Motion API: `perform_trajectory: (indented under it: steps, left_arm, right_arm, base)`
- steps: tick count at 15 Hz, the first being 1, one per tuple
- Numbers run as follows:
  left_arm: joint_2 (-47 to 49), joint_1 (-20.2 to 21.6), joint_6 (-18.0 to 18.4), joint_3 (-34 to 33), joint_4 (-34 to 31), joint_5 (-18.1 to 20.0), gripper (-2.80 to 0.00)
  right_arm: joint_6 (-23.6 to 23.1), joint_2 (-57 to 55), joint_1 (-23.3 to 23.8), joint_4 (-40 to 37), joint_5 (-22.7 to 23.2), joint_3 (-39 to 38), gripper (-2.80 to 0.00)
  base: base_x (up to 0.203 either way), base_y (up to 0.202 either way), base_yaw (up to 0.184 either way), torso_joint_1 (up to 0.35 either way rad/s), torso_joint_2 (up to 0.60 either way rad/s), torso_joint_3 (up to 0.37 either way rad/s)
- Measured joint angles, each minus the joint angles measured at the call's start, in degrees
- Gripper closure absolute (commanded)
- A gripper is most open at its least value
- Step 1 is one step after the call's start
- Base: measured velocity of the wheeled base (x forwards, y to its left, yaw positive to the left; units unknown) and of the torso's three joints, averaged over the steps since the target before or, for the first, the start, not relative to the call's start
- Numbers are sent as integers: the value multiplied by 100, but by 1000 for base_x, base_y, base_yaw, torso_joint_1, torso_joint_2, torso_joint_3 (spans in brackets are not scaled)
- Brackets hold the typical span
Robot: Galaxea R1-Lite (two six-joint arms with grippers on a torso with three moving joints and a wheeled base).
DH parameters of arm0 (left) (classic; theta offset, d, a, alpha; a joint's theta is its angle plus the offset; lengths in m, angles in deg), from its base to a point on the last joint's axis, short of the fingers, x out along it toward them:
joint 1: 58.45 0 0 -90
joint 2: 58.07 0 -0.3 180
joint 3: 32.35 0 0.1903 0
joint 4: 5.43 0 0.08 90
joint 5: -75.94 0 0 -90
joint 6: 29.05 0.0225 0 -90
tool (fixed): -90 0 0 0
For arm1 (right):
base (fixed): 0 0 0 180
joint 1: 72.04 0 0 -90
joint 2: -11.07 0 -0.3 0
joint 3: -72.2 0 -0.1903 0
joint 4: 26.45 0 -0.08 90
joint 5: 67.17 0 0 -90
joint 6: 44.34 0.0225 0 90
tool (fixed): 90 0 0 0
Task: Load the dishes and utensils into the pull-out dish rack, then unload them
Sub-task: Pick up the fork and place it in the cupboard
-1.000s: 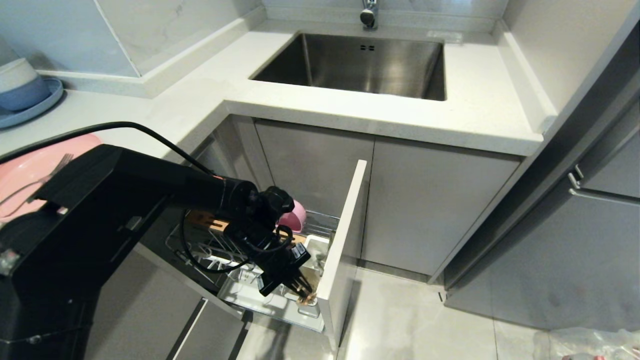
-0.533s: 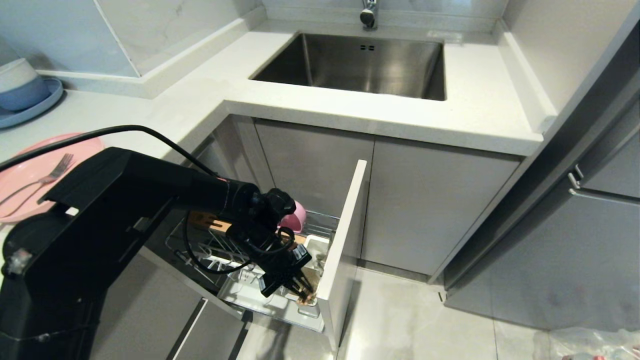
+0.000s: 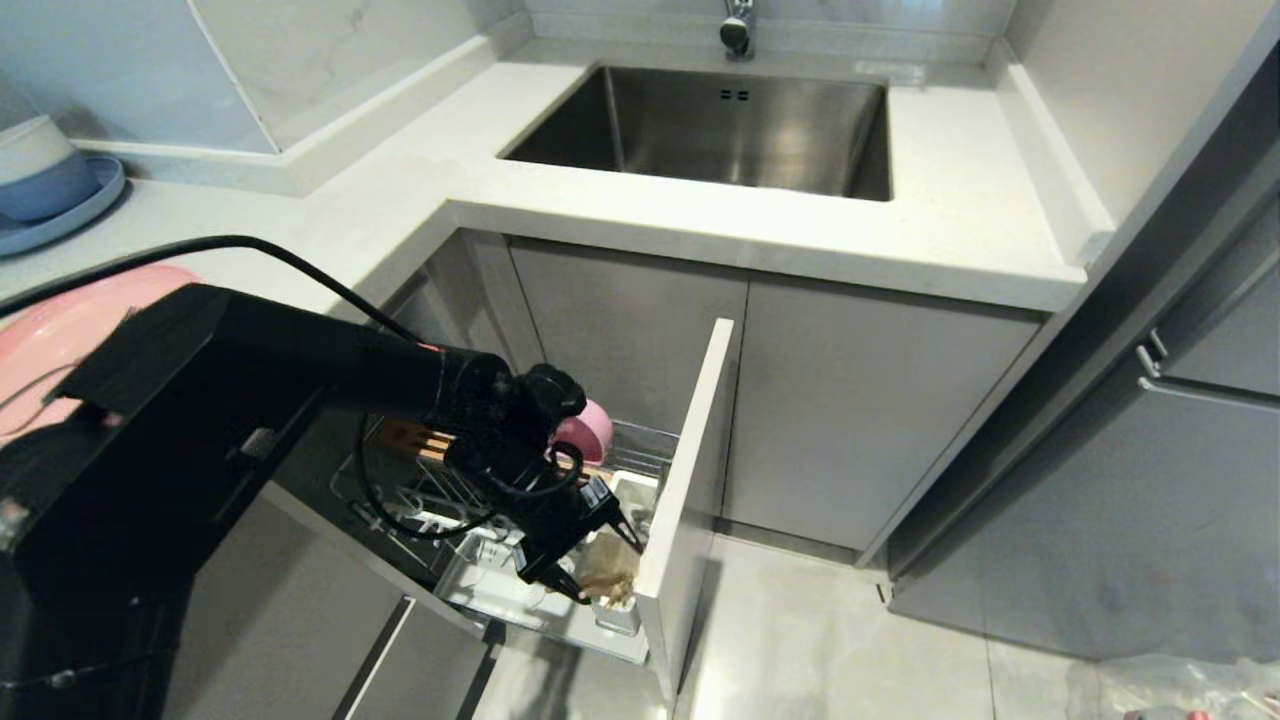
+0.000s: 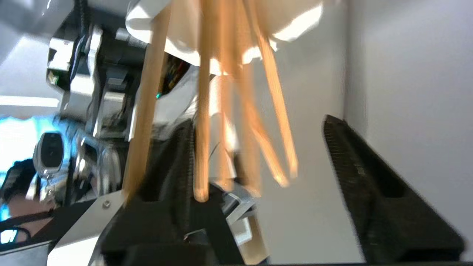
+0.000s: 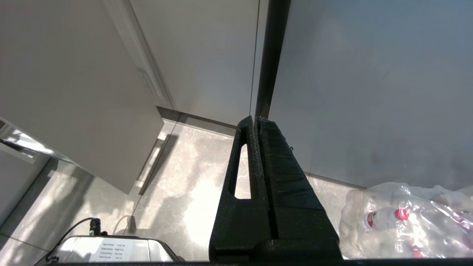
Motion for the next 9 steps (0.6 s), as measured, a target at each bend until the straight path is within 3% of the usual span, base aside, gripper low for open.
perform_trajectory:
  steps: [7, 8, 9]
  left_arm:
    - [-956, 24, -117, 140, -126, -239, -280]
    - [-1082, 24, -123, 142, -138, -246, 0]
    - [-1221, 24, -123, 137, -141, -269, 0]
  right_arm:
    - [-2, 0, -2, 0, 0, 0, 0]
    - [-2, 0, -2, 0, -1, 0, 0]
    - [0, 0, -2, 0, 0, 0, 0]
  base:
    - [0, 0, 0, 0, 0, 0]
    - [0, 0, 0, 0, 0, 0]
    - [0, 0, 0, 0, 0, 0]
